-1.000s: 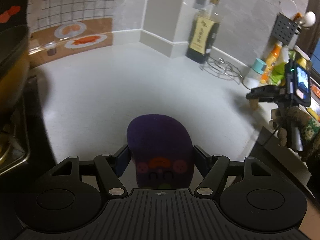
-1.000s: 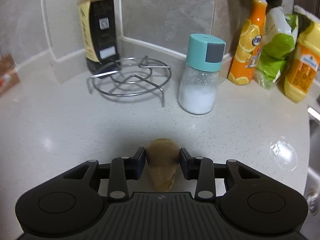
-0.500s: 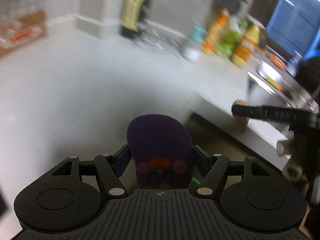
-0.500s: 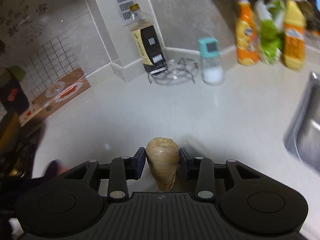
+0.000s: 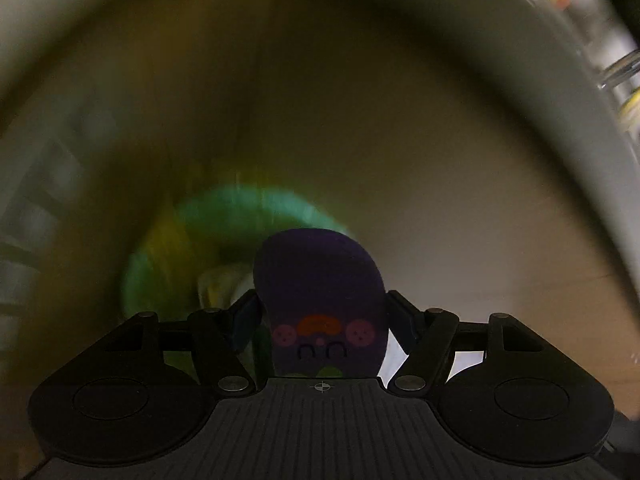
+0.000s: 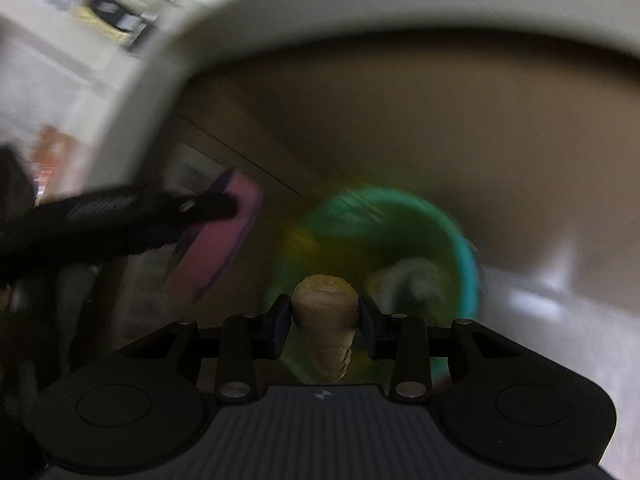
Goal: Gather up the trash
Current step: 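Carry the sponge and ginger root over the counter edge toward the green bin, then lower the sponge and ginger into the green bin and open both grippers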
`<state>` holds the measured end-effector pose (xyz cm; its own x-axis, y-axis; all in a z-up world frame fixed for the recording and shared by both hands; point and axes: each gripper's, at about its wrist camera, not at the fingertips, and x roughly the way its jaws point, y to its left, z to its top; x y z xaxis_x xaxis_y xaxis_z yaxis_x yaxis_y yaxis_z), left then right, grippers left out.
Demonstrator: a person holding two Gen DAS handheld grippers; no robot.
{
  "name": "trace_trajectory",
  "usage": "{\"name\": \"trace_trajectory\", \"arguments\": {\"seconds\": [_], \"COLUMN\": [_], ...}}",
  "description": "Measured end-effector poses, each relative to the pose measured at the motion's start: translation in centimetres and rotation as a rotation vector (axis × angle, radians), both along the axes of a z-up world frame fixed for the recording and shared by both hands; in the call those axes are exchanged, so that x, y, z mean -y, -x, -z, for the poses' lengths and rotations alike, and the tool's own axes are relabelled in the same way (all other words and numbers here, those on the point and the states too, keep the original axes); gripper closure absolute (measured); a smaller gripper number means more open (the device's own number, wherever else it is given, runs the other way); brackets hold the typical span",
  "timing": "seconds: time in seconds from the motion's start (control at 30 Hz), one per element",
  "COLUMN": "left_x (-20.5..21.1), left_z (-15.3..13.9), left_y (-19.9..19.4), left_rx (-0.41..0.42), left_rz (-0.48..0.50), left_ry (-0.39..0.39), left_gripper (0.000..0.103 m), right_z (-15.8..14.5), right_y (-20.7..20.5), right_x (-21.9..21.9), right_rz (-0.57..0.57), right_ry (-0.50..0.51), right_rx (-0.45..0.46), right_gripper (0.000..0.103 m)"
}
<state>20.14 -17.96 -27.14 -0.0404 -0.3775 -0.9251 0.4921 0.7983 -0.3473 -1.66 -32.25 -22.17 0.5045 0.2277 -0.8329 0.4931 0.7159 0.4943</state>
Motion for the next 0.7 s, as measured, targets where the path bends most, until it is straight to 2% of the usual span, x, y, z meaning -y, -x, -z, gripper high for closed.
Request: {"name": "trace_trajectory", "arguments": {"seconds": [0.1,0.17,0.27,0.33,0.5,0.6,0.63,0.67,0.7], "left_x": [1.9,2.9,4.4,4.6,3.1,1.9,1.7,1.9,2.4], "left_z": [7.7,11.8,16.7,19.0,20.7,21.0,21.3,21.5,21.2], "left_y": [-0.4,-0.5,-0.6,-0.8,-1.7,-1.5,-1.4,-1.2,-0.8], "left_rx": [-0.089,-0.139,-0.212,-0.241,-0.236,-0.281,-0.29,-0.263,-0.182], "left_rz": [0.022,0.022,0.014,-0.017,-0.124,-0.158,-0.152,-0.131,-0.088], "left_ry": [-0.116,-0.145,-0.175,-0.211,-0.156,-0.087,-0.088,-0.107,-0.138], "left_gripper": [0.03,0.029,0.029,0.029,0.029,0.029,0.028,0.029,0.029], "right_z": [1.5,1.9,2.7,3.5,4.1,4.4,4.5,4.6,4.7], "right_y": [2.4,3.8,5.6,6.3,5.8,5.4,4.9,4.4,3.7], "right_x": [0.2,0.5,0.8,0.9,0.9,1.1,1.1,1.0,0.9], "right_rz": [0.053,0.079,0.111,0.126,0.099,0.062,0.048,0.036,0.024], "right_ry": [0.04,0.057,0.079,0.08,0.102,0.115,0.125,0.135,0.146], "right_rx": [-0.078,-0.107,-0.148,-0.178,-0.201,-0.194,-0.19,-0.186,-0.18], "right_gripper": [0.067,0.067,0.067,0.067,0.067,0.067,0.067,0.067,0.067]}}
